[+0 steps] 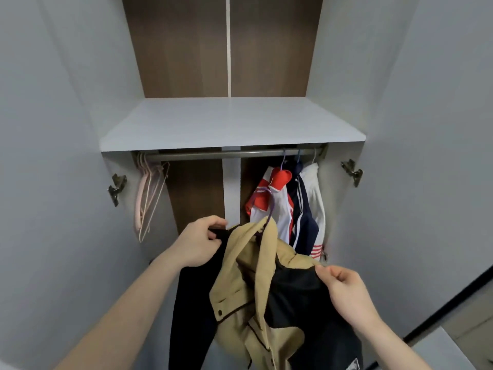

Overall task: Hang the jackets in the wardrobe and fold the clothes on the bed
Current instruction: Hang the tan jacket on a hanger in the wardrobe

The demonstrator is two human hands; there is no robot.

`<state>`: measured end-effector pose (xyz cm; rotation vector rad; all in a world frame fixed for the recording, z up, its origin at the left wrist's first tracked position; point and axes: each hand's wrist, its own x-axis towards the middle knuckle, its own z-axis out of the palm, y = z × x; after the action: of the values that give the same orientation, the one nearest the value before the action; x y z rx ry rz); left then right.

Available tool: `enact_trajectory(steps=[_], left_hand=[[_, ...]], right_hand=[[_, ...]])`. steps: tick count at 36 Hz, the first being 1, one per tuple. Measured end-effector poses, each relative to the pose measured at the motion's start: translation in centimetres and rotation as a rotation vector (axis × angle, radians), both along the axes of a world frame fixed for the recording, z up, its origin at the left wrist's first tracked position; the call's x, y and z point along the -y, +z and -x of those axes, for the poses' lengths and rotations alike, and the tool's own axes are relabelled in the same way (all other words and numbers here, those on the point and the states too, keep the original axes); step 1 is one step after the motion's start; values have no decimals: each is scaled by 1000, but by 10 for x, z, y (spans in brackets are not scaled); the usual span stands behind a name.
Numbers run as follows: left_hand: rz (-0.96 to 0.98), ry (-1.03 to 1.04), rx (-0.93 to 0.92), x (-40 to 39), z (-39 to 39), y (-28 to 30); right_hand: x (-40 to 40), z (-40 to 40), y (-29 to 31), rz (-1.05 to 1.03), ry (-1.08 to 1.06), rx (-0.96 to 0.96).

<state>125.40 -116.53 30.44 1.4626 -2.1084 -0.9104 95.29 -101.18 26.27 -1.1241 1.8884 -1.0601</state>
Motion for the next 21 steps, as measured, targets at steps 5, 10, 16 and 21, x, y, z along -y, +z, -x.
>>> enact_trajectory(steps=[5,10,16,21], left_hand=[[-5,-16,44,47,21,-3],[-7,-31,84,90,36,-1],[11,-36,165,126,55,4],[151,-84,309,132,70,27]], right_hand=[[38,-13,-11,-35,44,135],[84,-20,-23,-74,33,268],[137,-18,-32,-59,27,276],[169,-15,-38,-18,-25,300]])
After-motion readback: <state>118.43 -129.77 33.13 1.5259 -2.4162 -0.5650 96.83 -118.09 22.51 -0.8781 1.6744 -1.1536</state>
